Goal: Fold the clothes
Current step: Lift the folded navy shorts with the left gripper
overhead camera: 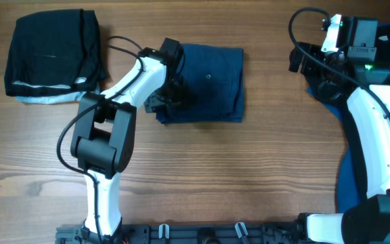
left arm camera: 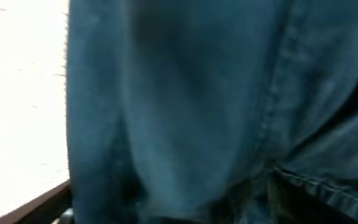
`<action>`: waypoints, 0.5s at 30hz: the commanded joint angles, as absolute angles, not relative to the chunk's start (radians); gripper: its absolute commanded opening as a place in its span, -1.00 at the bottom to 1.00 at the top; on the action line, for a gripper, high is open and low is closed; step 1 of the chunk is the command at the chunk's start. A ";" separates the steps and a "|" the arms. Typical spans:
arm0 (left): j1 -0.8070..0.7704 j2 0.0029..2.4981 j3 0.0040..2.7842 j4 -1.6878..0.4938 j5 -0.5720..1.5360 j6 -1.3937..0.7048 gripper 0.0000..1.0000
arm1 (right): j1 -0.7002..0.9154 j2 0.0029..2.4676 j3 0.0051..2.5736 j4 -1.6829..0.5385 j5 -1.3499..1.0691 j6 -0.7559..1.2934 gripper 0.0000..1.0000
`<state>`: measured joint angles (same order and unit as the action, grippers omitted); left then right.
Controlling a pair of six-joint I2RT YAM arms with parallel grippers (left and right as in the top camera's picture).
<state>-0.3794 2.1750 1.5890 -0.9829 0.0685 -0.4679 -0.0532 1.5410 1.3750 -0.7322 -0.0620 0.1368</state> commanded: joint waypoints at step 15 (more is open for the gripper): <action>-0.406 2.219 1.580 -0.979 0.084 -0.456 -0.71 | -0.048 1.552 1.367 -0.727 -0.044 0.133 1.00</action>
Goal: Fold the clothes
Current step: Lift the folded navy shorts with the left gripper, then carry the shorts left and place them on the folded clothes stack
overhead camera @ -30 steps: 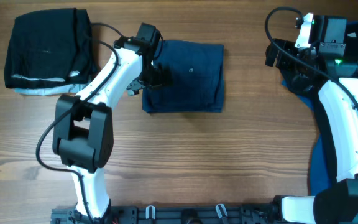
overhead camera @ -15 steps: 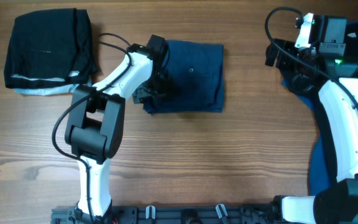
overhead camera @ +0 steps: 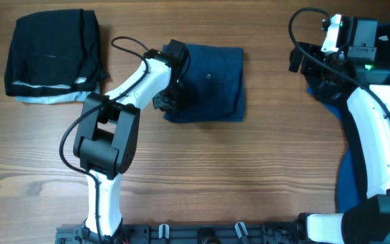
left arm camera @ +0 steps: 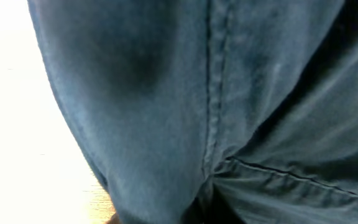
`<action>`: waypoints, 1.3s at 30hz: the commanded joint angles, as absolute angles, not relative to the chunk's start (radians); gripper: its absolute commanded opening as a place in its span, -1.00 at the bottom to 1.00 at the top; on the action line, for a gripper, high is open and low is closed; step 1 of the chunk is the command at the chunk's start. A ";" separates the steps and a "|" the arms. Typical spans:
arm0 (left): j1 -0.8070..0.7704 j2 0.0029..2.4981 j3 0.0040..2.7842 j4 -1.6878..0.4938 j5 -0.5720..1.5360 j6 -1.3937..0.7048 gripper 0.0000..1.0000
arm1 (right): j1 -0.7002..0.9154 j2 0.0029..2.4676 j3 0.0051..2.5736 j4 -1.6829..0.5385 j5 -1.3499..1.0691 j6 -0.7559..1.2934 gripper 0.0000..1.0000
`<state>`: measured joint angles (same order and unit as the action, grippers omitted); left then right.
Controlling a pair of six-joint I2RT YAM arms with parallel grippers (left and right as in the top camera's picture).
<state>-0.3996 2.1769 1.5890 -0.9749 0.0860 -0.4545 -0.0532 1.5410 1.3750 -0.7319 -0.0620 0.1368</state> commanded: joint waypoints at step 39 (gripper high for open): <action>-0.170 1.923 1.751 -0.871 -0.514 -0.270 -0.92 | -0.048 1.552 1.367 -0.727 -0.044 0.133 0.99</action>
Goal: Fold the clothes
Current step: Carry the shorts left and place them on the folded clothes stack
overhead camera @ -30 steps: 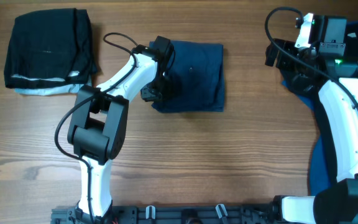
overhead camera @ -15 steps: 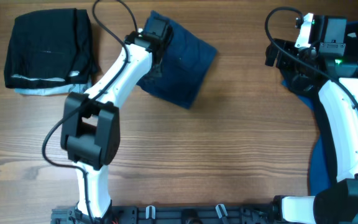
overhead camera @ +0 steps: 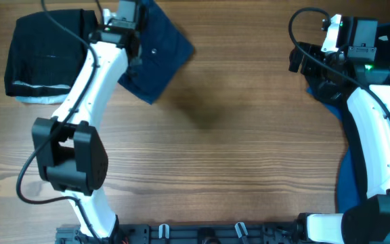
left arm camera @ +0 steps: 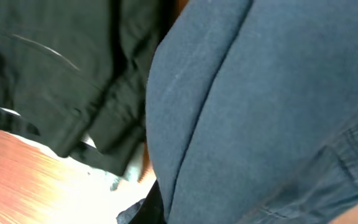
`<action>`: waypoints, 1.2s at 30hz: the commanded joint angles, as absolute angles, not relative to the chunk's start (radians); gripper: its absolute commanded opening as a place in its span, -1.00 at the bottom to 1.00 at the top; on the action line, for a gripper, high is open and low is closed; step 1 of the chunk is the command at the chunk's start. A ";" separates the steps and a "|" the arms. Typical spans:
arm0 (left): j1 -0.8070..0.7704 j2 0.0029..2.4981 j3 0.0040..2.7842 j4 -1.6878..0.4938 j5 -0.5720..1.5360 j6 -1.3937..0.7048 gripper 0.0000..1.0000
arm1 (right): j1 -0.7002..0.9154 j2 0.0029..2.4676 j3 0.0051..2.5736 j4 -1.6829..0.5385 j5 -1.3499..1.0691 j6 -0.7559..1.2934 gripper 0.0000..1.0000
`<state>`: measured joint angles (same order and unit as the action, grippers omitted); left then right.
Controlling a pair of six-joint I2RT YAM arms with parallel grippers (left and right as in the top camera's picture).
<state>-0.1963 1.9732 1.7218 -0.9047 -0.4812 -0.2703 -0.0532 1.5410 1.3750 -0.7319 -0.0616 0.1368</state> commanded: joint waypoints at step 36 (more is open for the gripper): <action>0.402 1.930 1.754 -0.709 -0.036 -0.458 -0.92 | -0.048 1.552 1.367 -0.727 -0.044 0.134 1.00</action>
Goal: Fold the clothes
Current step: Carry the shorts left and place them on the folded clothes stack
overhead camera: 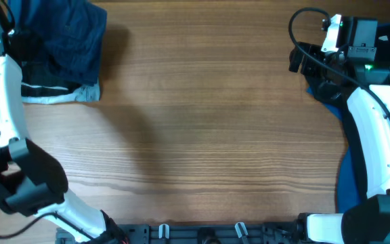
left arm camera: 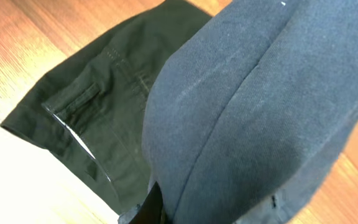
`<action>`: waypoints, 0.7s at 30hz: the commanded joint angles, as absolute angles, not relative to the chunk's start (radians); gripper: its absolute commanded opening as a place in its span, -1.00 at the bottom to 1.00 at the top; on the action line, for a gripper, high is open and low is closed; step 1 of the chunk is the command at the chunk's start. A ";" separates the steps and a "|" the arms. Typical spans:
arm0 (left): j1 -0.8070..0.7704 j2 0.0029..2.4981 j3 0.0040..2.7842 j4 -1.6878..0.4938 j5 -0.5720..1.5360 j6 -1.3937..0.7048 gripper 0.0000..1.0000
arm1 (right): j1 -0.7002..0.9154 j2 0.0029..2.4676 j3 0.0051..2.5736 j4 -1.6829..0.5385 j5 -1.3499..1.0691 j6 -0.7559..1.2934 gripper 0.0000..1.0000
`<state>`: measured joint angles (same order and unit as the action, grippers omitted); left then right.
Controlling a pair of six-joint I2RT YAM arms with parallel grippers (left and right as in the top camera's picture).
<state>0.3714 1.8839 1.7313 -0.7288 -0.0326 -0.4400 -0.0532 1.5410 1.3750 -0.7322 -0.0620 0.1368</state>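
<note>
The folded blue garment hangs at the table's far left corner, partly over the folded black garment. My left gripper is shut on the blue garment's edge and mostly hidden by the cloth. In the left wrist view the blue garment fills the right side, the black garment lies lower left, and one dark finger shows at the bottom. My right gripper hovers at the far right, away from both garments; its jaws are too small to read.
A pale garment edge sticks out under the black one. More blue cloth lies along the right edge beneath the right arm. The wooden table stretches between the arms, with a black rail along its front.
My left gripper has carried the blue garment further left, from beside the black garment's right edge to over the black garment itself. The right arm is unchanged.
The blue garment lay folded mid-table with my left gripper at its left edge, then a little closer in on it. Later it was held up beside the black garment at the far left. Now it hangs over the black garment.
</note>
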 commanded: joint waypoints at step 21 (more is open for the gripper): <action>0.500 2.085 1.752 -0.647 -0.046 -0.474 -0.92 | -0.048 1.552 1.367 -0.727 -0.044 0.133 1.00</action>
